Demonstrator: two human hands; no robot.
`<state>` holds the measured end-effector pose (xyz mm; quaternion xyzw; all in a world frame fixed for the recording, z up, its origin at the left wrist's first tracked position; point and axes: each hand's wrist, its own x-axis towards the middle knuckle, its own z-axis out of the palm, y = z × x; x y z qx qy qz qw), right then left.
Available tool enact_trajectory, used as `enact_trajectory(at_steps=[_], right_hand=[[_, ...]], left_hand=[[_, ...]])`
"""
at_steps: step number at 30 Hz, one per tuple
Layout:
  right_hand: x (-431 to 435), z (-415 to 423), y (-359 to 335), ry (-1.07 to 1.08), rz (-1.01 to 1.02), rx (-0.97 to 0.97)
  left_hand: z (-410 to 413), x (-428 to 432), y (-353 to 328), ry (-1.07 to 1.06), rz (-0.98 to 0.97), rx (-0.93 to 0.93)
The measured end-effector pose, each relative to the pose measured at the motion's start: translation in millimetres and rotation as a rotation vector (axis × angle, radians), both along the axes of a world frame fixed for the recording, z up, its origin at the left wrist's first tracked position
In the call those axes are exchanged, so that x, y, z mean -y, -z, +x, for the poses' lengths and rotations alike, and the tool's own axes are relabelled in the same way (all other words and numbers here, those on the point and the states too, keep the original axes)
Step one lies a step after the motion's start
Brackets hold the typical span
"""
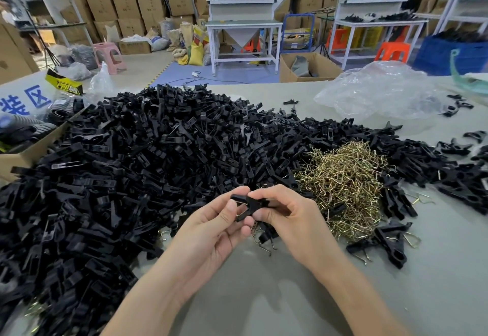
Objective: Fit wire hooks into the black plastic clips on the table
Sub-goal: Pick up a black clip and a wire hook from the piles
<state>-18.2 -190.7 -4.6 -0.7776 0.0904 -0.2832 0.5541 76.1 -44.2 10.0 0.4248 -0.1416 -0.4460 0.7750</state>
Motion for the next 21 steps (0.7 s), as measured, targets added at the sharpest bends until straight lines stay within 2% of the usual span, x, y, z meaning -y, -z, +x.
enact_trajectory(at_steps=[10, 21], right_hand=[[2.6, -0.3, 0.6, -0.007, -0.114, -0.021], [3.9, -1.4, -0.7, -0.019, -0.021, -0.014]], left_hand=[[-0.5, 0.4, 4.5, -0.048, 0.06, 0.037], [-7.9, 2.6, 0.6, -0.061, 0.034, 0.045]])
